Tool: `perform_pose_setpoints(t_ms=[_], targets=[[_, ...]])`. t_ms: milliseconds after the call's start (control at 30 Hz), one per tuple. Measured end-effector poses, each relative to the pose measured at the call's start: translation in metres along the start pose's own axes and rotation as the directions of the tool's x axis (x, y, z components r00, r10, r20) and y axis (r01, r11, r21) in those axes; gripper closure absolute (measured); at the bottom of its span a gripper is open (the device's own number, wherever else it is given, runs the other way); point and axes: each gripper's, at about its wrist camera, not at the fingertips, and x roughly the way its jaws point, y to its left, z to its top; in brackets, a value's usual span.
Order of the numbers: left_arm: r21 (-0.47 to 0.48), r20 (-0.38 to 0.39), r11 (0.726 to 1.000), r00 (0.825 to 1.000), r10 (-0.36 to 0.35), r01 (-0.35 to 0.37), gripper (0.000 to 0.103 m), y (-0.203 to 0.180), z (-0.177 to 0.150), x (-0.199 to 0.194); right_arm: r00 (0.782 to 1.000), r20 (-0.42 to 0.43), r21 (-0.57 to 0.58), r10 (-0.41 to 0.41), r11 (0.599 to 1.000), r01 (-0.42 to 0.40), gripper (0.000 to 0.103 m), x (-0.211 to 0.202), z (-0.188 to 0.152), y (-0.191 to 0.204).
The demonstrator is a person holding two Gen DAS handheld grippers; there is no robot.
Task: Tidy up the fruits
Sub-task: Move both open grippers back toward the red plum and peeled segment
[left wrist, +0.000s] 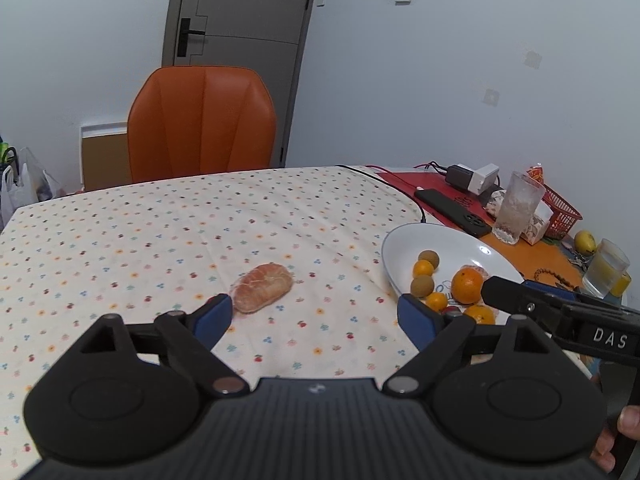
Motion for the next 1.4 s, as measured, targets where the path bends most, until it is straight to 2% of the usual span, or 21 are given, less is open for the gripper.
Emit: perform_pose_setpoints(t_ms=[333,567,933,1067,1133,1300,1400], targets=[[-0.008,0.002,1.000,1.000,0.018,-0.018,0.014,0.014,-0.002,-0.007,1.000,-0.013,-0.012,0.021,1.000,-0.021,0.017,0.002,-0.001,0.012],[-0.024,-0.020,0.999,0.999,0.034,-0.034,0.014,0.025,-0.009,0.001,0.999,-0.030,-0.016,0.045,0.999,-0.045,0.010,0.007,-0.006,0.016],[-0.045,-0.031,0.996,0.997,0.070,-0.071,0.015,0.042,-0.017,0.024,0.992,-0.077,-0.021,0.095,0.995,-0.097,0.010,0.026,-0.019,0.023],[-0.059,-0.037,0.995,0.996,0.084,-0.086,0.017,0.051,-0.017,0.035,0.988,-0.099,-0.023,0.115,0.993,-0.118,0.016,0.037,-0.020,0.028],[-0.060,-0.041,0.994,0.995,0.088,-0.090,0.018,0.054,-0.018,0.041,0.986,-0.107,-0.026,0.124,0.991,-0.128,0.017,0.042,-0.020,0.031],[-0.076,-0.053,0.992,0.994,0.098,-0.102,0.034,0.062,-0.018,0.055,0.981,-0.120,-0.041,0.151,0.987,-0.156,0.018,0.056,-0.017,0.038],[-0.072,-0.063,0.992,0.993,0.101,-0.105,0.039,0.064,-0.018,0.064,0.978,-0.134,-0.046,0.159,0.985,-0.167,0.019,0.066,-0.016,0.043]])
